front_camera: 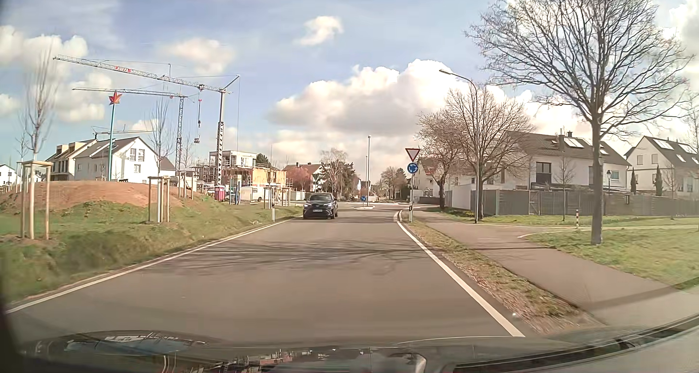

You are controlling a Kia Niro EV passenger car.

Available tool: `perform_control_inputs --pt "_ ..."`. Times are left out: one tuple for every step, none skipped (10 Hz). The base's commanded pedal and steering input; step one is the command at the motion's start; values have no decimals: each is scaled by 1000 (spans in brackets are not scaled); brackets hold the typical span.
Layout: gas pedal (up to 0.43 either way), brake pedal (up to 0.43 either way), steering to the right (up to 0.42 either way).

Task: Follow the waypoints while adhering to traffic rules and regulations

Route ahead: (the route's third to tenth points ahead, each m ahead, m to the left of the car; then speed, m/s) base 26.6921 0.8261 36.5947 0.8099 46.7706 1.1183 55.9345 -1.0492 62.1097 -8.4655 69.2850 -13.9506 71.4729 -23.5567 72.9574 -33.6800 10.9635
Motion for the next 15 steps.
perform_control_inputs --pt "118 0 0" --pt "118 0 0" --pt "130 0 0" --pt "130 0 0" --pt "130 0 0" --pt "138 0 1" --pt "138 0 1" --pt "138 0 3" --pt "138 0 4" --pt "138 0 5" --pt "130 0 5" --pt "130 0 6" --pt "110 0 8" --pt "98 0 8" --pt "87 0 10"
